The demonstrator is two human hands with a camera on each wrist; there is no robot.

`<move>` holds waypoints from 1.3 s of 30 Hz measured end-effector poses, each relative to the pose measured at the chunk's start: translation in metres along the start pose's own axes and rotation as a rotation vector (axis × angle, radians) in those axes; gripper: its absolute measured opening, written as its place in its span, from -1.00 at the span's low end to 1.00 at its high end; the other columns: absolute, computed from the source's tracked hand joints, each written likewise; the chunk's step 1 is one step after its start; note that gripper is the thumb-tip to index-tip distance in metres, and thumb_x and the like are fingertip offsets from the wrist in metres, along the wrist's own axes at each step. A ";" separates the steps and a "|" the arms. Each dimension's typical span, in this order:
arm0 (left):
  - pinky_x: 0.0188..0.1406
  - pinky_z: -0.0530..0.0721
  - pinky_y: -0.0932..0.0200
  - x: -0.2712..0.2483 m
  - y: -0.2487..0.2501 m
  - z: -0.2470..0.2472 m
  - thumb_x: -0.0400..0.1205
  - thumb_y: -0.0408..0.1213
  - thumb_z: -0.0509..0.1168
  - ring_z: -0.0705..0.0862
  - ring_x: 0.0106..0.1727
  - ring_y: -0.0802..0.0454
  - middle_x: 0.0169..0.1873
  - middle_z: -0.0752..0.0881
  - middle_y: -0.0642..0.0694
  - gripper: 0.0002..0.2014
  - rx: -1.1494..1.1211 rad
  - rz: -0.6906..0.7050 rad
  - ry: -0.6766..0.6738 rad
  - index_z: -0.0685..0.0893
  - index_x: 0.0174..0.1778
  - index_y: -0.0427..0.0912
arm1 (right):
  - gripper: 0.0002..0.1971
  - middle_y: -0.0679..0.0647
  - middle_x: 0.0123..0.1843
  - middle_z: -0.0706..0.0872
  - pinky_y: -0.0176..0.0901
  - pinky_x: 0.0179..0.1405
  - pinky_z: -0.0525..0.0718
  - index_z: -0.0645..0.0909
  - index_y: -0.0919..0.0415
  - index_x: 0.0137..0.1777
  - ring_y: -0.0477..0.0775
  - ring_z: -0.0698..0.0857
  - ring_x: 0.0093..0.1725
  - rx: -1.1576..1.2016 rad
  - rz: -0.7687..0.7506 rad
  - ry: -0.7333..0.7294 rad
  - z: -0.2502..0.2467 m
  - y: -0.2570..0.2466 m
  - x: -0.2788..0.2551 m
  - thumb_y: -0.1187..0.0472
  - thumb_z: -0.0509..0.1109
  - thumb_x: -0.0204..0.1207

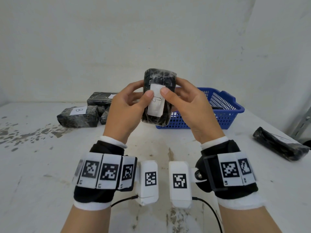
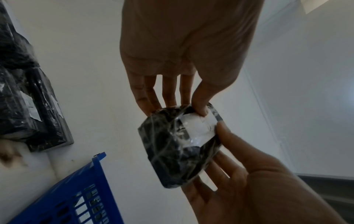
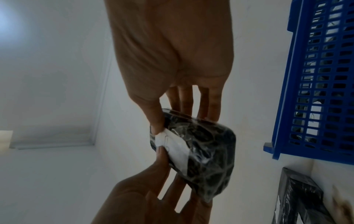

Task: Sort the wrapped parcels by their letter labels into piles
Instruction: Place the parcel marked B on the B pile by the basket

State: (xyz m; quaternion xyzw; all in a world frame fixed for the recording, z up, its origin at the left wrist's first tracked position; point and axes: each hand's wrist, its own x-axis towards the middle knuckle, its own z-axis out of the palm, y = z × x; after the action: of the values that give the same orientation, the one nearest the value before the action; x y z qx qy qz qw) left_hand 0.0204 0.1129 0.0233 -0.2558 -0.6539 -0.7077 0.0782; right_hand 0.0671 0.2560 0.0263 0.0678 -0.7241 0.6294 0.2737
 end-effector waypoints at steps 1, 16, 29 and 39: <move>0.00 0.76 0.14 0.000 0.000 0.000 0.66 -0.21 0.35 0.80 -0.10 0.19 -0.12 0.82 0.03 -0.75 0.004 -0.005 0.001 0.65 0.24 0.06 | -0.58 -0.01 0.13 0.86 -0.11 0.14 0.79 0.60 0.06 0.46 -0.04 0.83 0.13 -0.021 -0.004 0.005 0.000 0.000 0.000 0.14 0.48 0.61; -0.13 0.79 0.19 -0.003 0.004 0.003 0.66 -0.04 0.30 0.78 -0.13 0.14 -0.33 0.80 0.12 -0.78 -0.051 -0.024 0.043 0.65 0.14 -0.05 | -0.71 -0.01 -0.16 0.85 -0.10 -0.39 0.79 0.65 -0.07 0.35 -0.02 0.75 -0.37 -0.068 0.022 -0.023 0.000 -0.007 -0.005 0.02 0.42 0.65; -0.13 0.72 0.21 -0.005 0.007 0.004 0.70 -0.16 0.28 0.70 -0.25 0.16 -0.39 0.72 0.15 -0.89 -0.099 -0.011 0.003 0.69 -0.04 -0.06 | -0.85 -0.01 -0.12 0.83 -0.04 -0.23 0.83 0.76 0.06 0.06 0.08 0.79 -0.29 -0.026 0.045 -0.003 0.001 -0.006 -0.003 0.08 0.37 0.69; 0.03 0.79 -0.14 -0.003 0.004 -0.004 0.43 0.03 0.54 0.80 0.06 -0.07 0.00 0.79 0.03 -0.62 0.009 0.059 -0.008 0.64 0.05 -0.03 | -0.78 0.12 -0.03 0.81 -0.43 -0.37 0.61 0.73 0.03 0.16 -0.24 0.68 -0.37 0.037 0.043 0.115 0.000 -0.007 -0.004 -0.02 0.34 0.69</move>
State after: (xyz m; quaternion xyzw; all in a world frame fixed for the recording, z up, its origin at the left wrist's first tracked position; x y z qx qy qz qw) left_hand 0.0236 0.1081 0.0256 -0.2774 -0.6494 -0.7013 0.0977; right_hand 0.0739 0.2539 0.0304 0.0210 -0.6966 0.6514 0.2998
